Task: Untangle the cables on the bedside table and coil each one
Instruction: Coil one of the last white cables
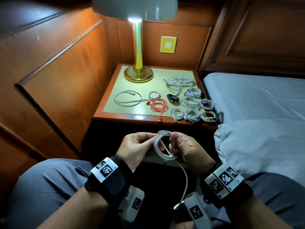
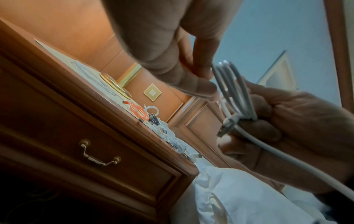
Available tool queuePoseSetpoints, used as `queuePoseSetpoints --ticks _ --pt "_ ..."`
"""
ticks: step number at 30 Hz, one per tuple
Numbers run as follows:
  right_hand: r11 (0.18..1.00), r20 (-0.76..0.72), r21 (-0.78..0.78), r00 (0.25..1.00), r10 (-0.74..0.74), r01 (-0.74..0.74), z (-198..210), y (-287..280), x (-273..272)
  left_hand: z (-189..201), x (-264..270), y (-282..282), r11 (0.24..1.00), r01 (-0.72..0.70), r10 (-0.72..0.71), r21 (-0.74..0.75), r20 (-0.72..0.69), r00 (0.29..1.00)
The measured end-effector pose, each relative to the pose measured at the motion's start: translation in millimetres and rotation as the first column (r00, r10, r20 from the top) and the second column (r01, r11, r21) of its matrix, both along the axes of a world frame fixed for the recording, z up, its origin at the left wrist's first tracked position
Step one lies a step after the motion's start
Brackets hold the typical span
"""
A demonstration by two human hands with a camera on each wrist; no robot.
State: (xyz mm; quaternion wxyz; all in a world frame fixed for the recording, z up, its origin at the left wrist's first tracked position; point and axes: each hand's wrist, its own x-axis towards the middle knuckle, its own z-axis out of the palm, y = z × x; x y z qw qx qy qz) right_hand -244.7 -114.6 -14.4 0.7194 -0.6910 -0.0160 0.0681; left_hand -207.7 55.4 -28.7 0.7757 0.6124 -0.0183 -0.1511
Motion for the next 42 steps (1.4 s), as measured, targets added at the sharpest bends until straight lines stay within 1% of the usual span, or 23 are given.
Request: queuePoseSetpoints --ticks 2,3,5,6,10,13,15,18,20,21,23,24,26,28,29,31,32,34,36,38,40,42 --pt "0.997 0.013 -0.071 1.0 -0.021 0.022 -2 0 0 0 -2 -1 0.997 -0.002 -0.003 -0.081 -0.058 0.998" --pt "0.996 0.012 -0.082 0.999 -0.038 0.039 -4 0 0 -1 -1 0 0.993 0.002 -0.013 -0.118 -0.093 0.996" --pt "0.992 0.015 -0.095 0.997 -0.076 0.077 -8 -1 1 2 -2 0 0.982 0.035 -0.062 -0.185 -0.142 0.988" --pt "0.989 0.02 -0.106 0.995 -0.097 0.098 -11 -2 3 2 -2 0 0.976 0.061 -0.092 -0.209 -0.145 0.985" --pt "0.979 0.037 -0.154 0.991 -0.131 0.135 -22 -3 8 -3 -7 -9 0.974 0.13 -0.145 -0.184 -0.069 0.987" --pt "0.975 0.028 -0.18 0.991 -0.13 0.133 -22 -2 11 0 -8 -11 0.964 0.174 -0.189 -0.2 -0.061 0.98" --pt "0.967 0.034 -0.217 0.991 -0.133 0.137 -19 -3 12 3 -6 -11 0.964 0.193 -0.209 -0.182 -0.073 0.975" --pt "0.94 0.081 -0.31 0.989 -0.127 0.146 -17 -2 11 5 -3 -12 0.982 0.18 -0.184 -0.064 -0.06 0.981" --pt "0.905 0.129 -0.393 0.984 -0.119 0.161 -20 -1 10 1 -2 -11 0.983 0.156 -0.158 0.095 0.015 0.987" --pt "0.889 0.146 -0.425 0.982 -0.117 0.169 -20 -1 9 -1 -1 -9 0.968 0.135 -0.155 0.21 0.082 0.984" --pt "0.875 0.172 -0.453 0.98 -0.102 0.171 -18 0 7 -4 2 -3 0.903 0.082 -0.181 0.422 0.2 0.963" --pt "0.878 0.184 -0.449 0.978 -0.093 0.168 -17 0 7 -4 4 -1 0.868 0.059 -0.202 0.494 0.243 0.949" --pt "0.875 0.214 -0.451 0.973 -0.083 0.174 -13 0 7 0 8 3 0.809 0.028 -0.258 0.587 0.31 0.915" --pt "0.852 0.254 -0.475 0.961 -0.107 0.221 -9 -4 9 5 13 9 0.773 0.042 -0.296 0.633 0.302 0.906" --pt "0.843 0.268 -0.468 0.951 -0.153 0.267 -7 -8 11 6 17 14 0.766 0.056 -0.3 0.641 0.278 0.912" --pt "0.82 0.265 -0.403 0.91 -0.32 0.406 -4 -25 18 7 29 28 0.739 0.023 -0.27 0.673 0.264 0.926" --pt "0.801 0.255 -0.38 0.884 -0.391 0.464 -3 -36 22 8 34 35 0.711 -0.007 -0.259 0.703 0.271 0.927" --pt "0.787 0.226 -0.336 0.856 -0.465 0.517 -4 -52 26 9 39 46 0.653 -0.043 -0.274 0.756 0.289 0.917" --pt "0.801 0.208 -0.268 0.844 -0.494 0.535 -8 -57 28 10 37 48 0.613 -0.07 -0.29 0.787 0.306 0.907" --pt "0.801 0.215 -0.262 0.841 -0.496 0.539 -11 -54 27 8 34 46 0.605 -0.091 -0.293 0.791 0.327 0.898" --pt "0.814 0.239 -0.266 0.853 -0.463 0.516 -10 -47 26 3 31 41 0.612 -0.085 -0.323 0.786 0.346 0.881" --pt "0.85 0.261 -0.271 0.884 -0.387 0.452 -9 -40 23 2 27 38 0.601 -0.039 -0.404 0.798 0.346 0.847"
